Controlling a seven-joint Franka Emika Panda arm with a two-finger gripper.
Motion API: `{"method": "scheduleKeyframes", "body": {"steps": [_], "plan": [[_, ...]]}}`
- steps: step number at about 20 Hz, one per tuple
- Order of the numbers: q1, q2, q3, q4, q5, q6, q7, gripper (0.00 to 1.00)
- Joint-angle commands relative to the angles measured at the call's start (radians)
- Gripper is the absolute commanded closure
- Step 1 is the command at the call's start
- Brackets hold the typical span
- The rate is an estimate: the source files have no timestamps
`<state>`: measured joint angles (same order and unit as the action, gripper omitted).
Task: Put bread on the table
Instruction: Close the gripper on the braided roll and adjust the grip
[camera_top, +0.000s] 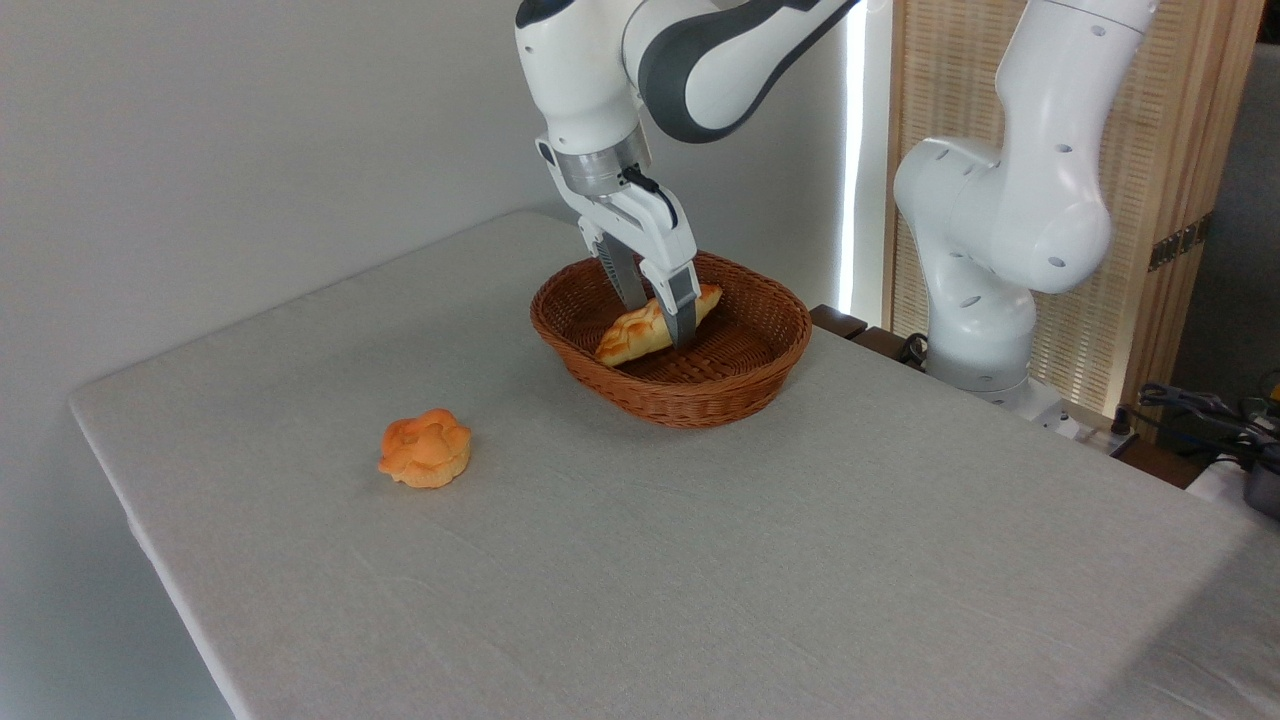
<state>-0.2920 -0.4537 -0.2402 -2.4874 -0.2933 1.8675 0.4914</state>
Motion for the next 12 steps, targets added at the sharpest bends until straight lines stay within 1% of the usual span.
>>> {"method": "scheduleKeyframes", "body": {"steps": [1, 3, 5, 9, 12], "plan": [[0.016, -0.016, 0.016, 0.013, -0.012, -0.007, -0.017, 0.00], [0.033, -0.020, 0.015, 0.021, -0.012, -0.011, -0.017, 0.00], [0.034, -0.023, 0.013, 0.025, -0.012, -0.011, -0.020, 0.00], [0.031, -0.022, 0.004, 0.024, -0.015, -0.008, -0.036, 0.00], [0.022, -0.022, -0.001, 0.024, -0.027, -0.008, -0.054, 0.00]]}}
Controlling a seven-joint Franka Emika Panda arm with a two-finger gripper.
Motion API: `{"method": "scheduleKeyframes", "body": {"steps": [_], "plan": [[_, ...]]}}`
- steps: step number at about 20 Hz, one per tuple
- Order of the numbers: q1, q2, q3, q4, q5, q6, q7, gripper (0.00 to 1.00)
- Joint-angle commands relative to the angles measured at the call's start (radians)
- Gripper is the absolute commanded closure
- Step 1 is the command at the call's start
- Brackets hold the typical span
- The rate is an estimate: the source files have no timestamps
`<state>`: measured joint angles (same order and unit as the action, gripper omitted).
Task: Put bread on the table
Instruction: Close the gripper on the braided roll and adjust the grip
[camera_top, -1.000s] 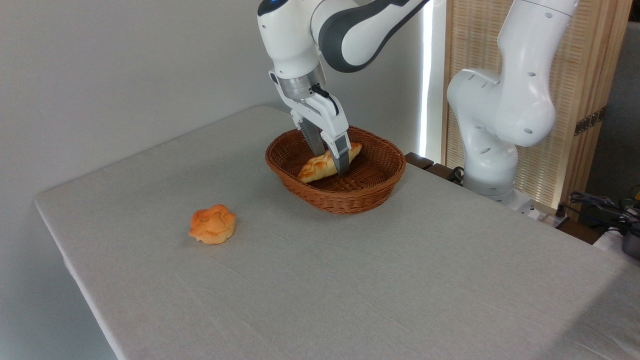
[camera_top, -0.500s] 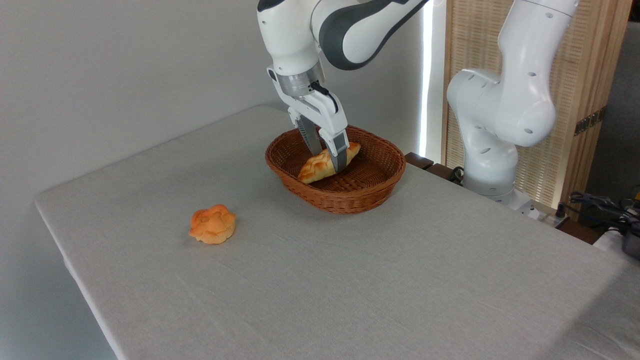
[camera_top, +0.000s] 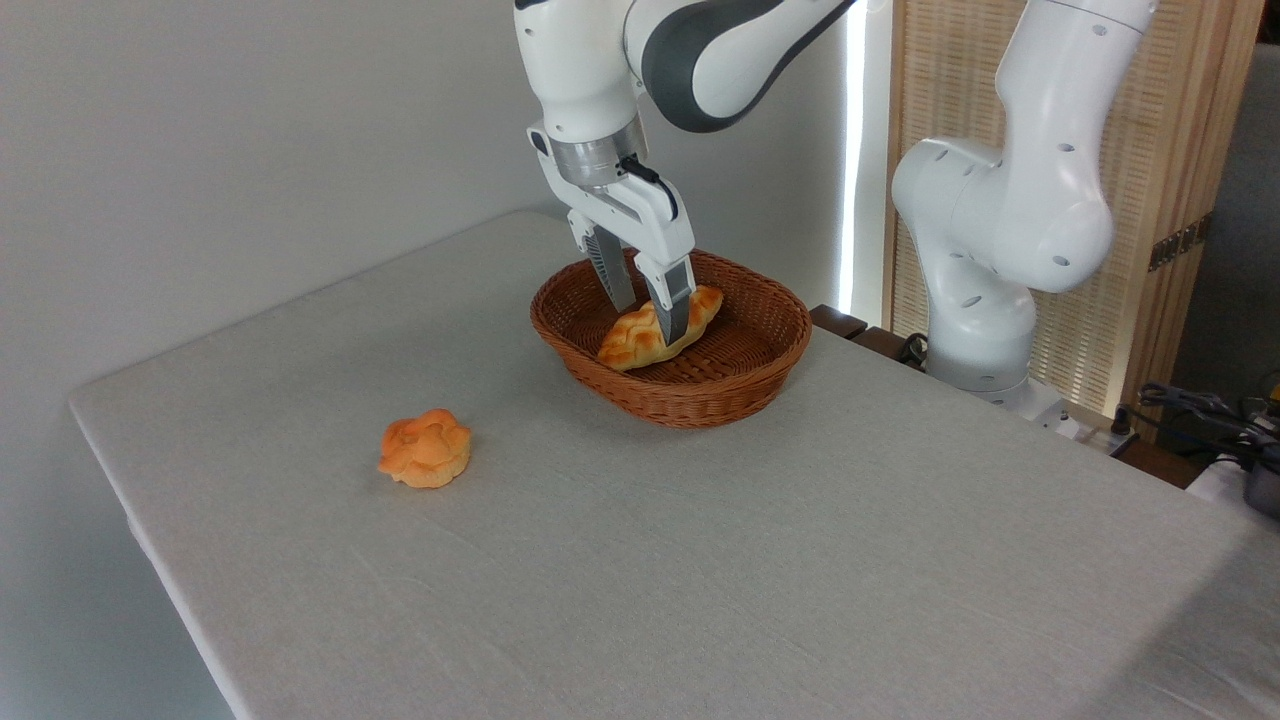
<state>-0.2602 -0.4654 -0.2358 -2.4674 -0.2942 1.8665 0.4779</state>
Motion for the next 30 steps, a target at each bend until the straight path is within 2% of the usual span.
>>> {"method": "scheduleKeyframes", "body": {"steps": [1, 4, 9, 17, 20, 21, 22, 23, 26, 27, 30], "plan": [[-0.010, -0.010, -0.005, 0.004, -0.028, -0.007, -0.044, 0.00], [-0.011, -0.009, -0.031, 0.002, -0.045, -0.006, -0.056, 0.00], [-0.011, 0.001, -0.062, -0.002, -0.045, 0.008, -0.056, 0.00], [-0.013, 0.008, -0.071, -0.038, -0.043, 0.028, -0.047, 0.00], [-0.013, 0.008, -0.074, -0.067, -0.039, 0.068, -0.044, 0.01], [-0.011, 0.008, -0.074, -0.073, -0.037, 0.077, -0.044, 0.04], [-0.011, 0.008, -0.076, -0.079, -0.039, 0.095, -0.044, 0.13], [-0.011, 0.008, -0.076, -0.081, -0.037, 0.098, -0.044, 0.17], [-0.011, 0.008, -0.076, -0.079, -0.039, 0.098, -0.039, 0.49], [-0.011, 0.008, -0.076, -0.079, -0.039, 0.097, -0.032, 0.56], [-0.011, 0.008, -0.074, -0.079, -0.039, 0.094, -0.007, 0.69]]}}
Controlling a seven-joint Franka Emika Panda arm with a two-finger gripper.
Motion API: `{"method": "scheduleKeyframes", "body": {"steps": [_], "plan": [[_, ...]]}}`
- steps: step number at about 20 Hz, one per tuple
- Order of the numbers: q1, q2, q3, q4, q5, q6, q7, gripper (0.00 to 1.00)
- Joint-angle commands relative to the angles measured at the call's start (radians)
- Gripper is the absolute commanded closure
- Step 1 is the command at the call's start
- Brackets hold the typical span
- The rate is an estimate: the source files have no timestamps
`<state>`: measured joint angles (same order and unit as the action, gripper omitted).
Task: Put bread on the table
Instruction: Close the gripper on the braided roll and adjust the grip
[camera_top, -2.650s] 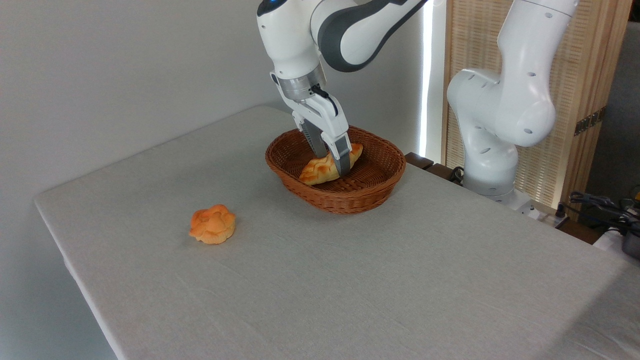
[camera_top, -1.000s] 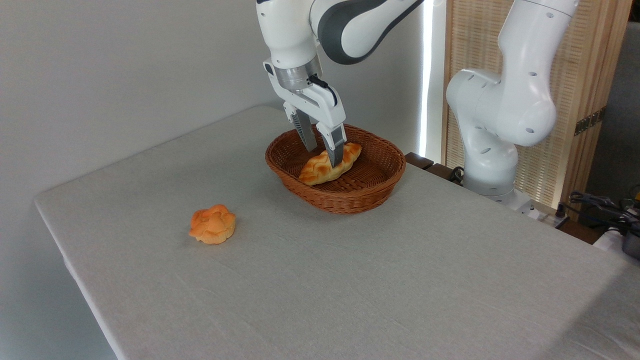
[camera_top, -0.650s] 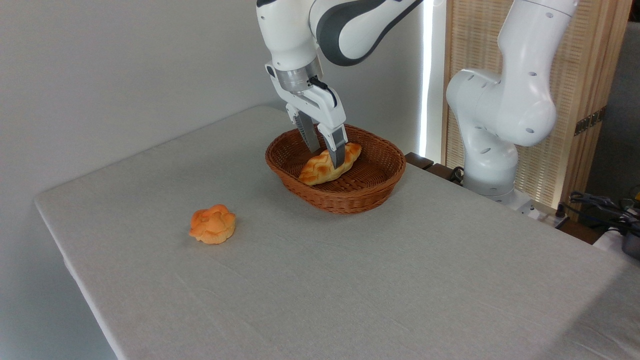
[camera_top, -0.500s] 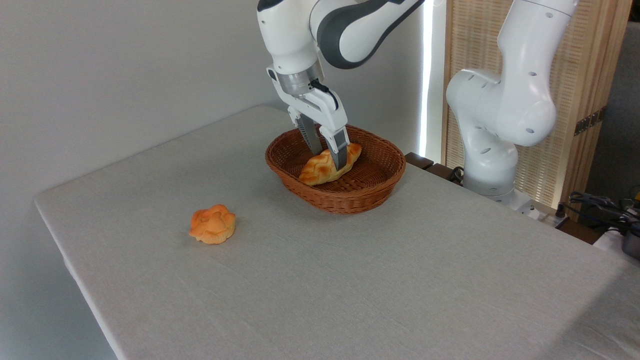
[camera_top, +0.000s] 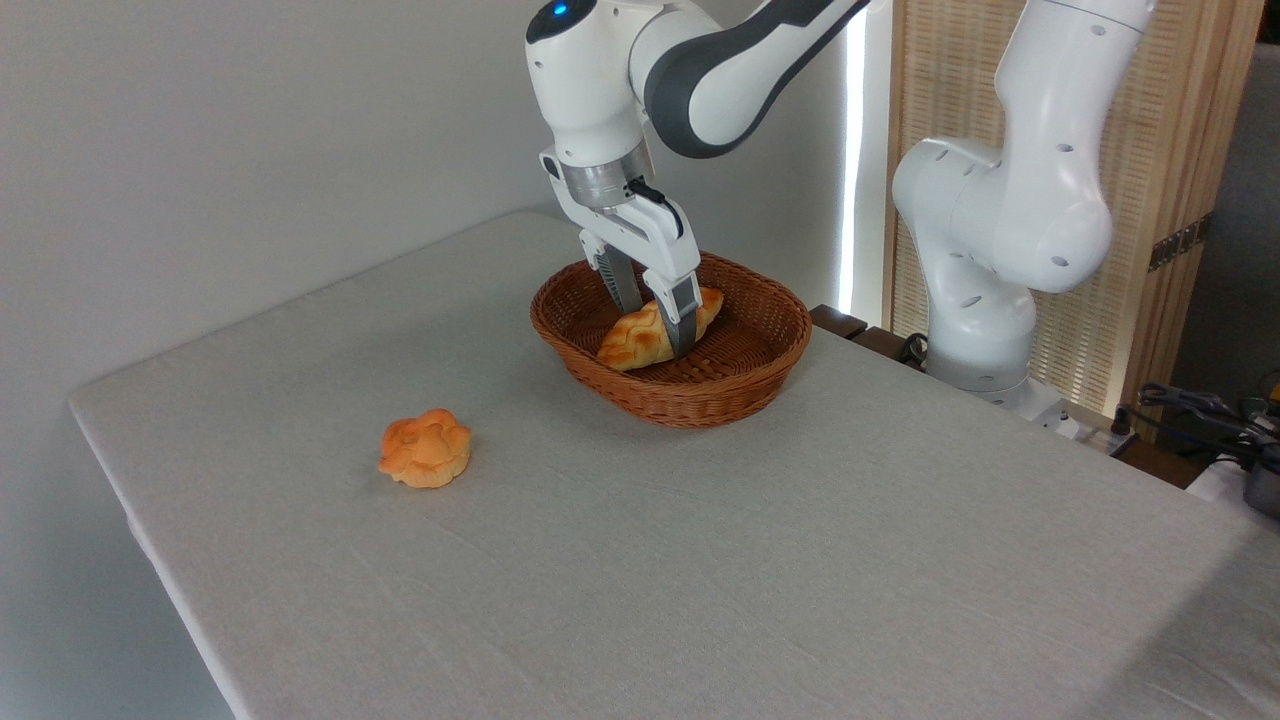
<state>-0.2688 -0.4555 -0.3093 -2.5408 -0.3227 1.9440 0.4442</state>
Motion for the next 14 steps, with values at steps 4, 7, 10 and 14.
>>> {"method": "scheduleKeyframes", "body": {"steps": [4, 7, 10, 14], "plan": [[-0.003, -0.002, -0.001, -0.004, -0.010, 0.007, 0.074, 0.80], [-0.001, -0.003, 0.001, -0.003, -0.012, -0.002, 0.087, 0.80], [-0.001, -0.005, 0.001, -0.001, -0.010, -0.013, 0.096, 0.80], [-0.001, -0.006, 0.002, -0.001, -0.010, -0.016, 0.113, 0.80]]}}
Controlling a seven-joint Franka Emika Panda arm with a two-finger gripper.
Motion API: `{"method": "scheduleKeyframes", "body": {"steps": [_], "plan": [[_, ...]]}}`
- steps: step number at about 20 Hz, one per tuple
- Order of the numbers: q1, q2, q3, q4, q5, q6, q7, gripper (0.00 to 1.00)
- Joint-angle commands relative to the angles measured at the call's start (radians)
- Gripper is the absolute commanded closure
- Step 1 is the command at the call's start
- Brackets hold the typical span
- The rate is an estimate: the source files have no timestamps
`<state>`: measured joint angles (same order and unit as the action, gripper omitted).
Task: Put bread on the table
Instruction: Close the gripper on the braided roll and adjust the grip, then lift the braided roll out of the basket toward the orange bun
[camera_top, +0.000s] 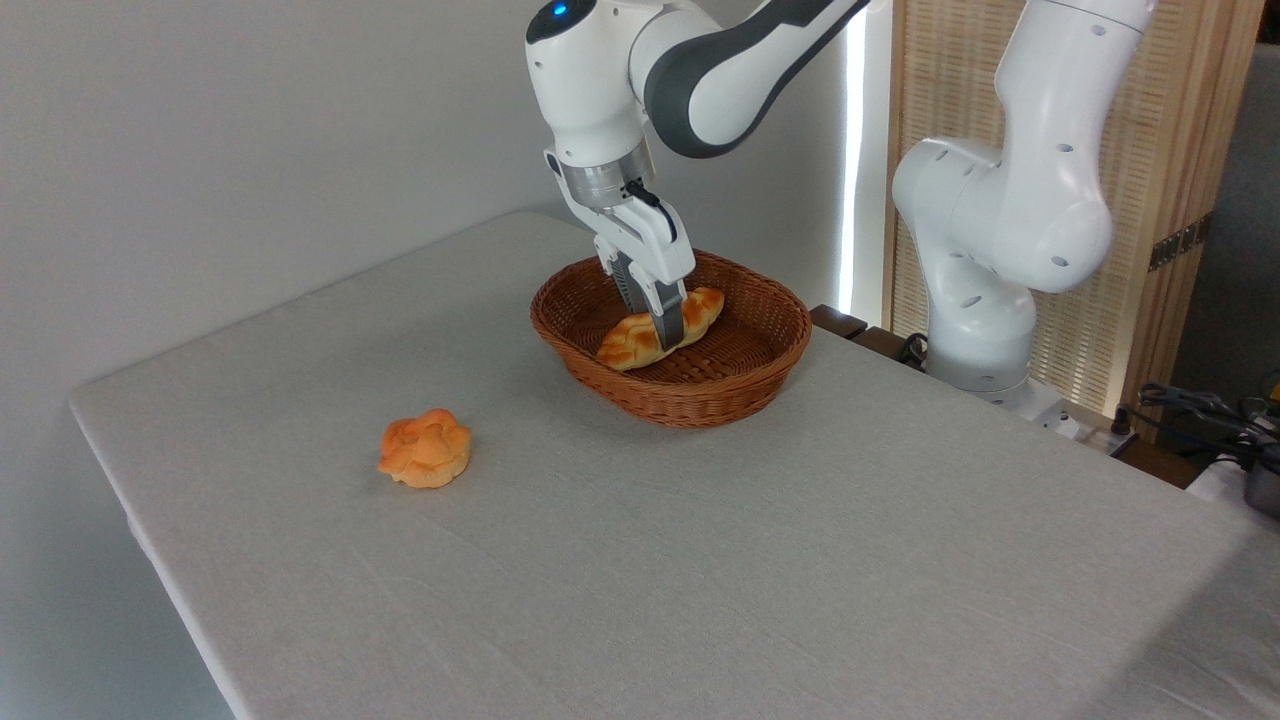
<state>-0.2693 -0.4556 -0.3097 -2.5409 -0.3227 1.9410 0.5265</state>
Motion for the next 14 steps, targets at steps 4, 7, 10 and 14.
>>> {"method": "scheduleKeyframes", "body": {"steps": [4, 7, 10, 14], "plan": [[0.001, -0.008, 0.011, 0.008, 0.001, -0.054, 0.044, 0.80], [0.007, -0.009, 0.032, 0.037, 0.001, -0.121, 0.078, 0.81], [0.007, -0.009, 0.049, 0.085, 0.001, -0.160, 0.075, 0.81], [0.005, -0.009, 0.086, 0.152, 0.001, -0.198, 0.073, 0.81]]}}
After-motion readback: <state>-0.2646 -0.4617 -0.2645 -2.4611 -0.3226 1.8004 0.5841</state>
